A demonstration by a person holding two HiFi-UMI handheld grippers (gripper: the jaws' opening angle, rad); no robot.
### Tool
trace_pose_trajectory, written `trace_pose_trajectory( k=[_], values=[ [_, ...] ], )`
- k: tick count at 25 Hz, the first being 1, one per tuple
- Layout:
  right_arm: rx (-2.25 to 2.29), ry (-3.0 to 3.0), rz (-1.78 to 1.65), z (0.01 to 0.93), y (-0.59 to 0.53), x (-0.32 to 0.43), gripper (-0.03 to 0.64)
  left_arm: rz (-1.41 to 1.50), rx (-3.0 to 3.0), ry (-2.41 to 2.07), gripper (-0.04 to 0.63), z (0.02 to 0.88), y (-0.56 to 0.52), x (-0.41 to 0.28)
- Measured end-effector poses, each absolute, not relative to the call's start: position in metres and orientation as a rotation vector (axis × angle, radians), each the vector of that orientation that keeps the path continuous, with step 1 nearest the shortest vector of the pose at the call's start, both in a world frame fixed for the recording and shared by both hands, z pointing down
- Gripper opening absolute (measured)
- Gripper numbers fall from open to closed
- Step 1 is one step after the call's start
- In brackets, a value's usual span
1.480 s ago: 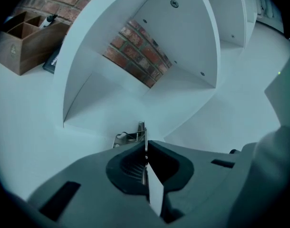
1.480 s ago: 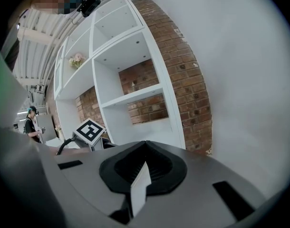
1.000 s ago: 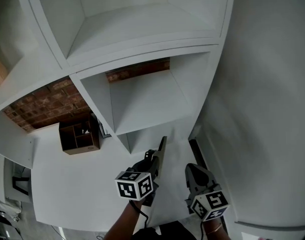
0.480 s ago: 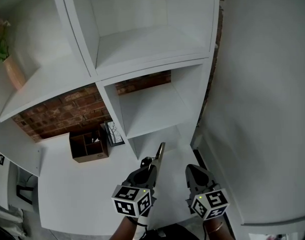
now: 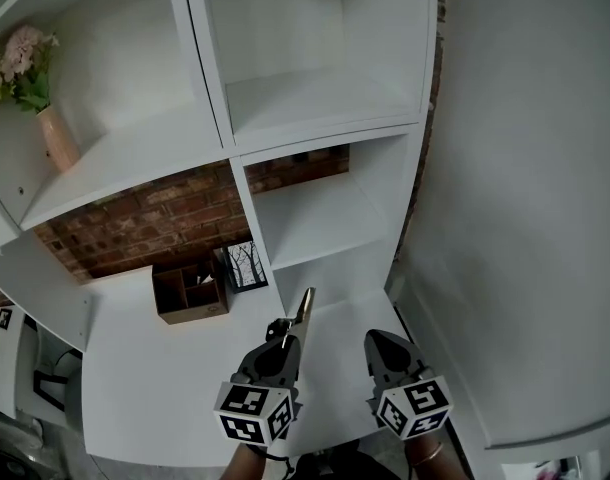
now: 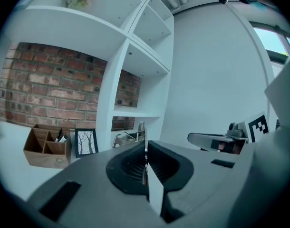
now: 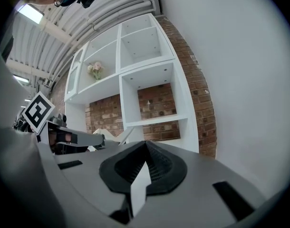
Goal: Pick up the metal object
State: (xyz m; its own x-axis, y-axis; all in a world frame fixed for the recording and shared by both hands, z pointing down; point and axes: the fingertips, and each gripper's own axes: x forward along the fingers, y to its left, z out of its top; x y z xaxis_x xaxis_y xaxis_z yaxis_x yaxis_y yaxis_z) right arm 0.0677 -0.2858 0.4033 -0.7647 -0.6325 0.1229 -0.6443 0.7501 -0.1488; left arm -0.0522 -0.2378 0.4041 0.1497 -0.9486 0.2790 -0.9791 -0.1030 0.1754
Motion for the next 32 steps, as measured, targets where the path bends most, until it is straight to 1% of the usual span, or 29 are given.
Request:
trace_pose_trajectory(
  k=[14, 32],
  values=[
    [1.066, -2.887, 0.211, 0.387, -0.244, 0.059, 0.005, 0.111, 2.13, -1.938, 0.009, 0.384, -0.187, -0.071],
    [1.111, -2.883, 0.205, 0.386, -0.235, 0.062, 0.003, 0.097, 2.159, -1.928, 0.009, 0.381, -0.178, -0.074]
  ],
)
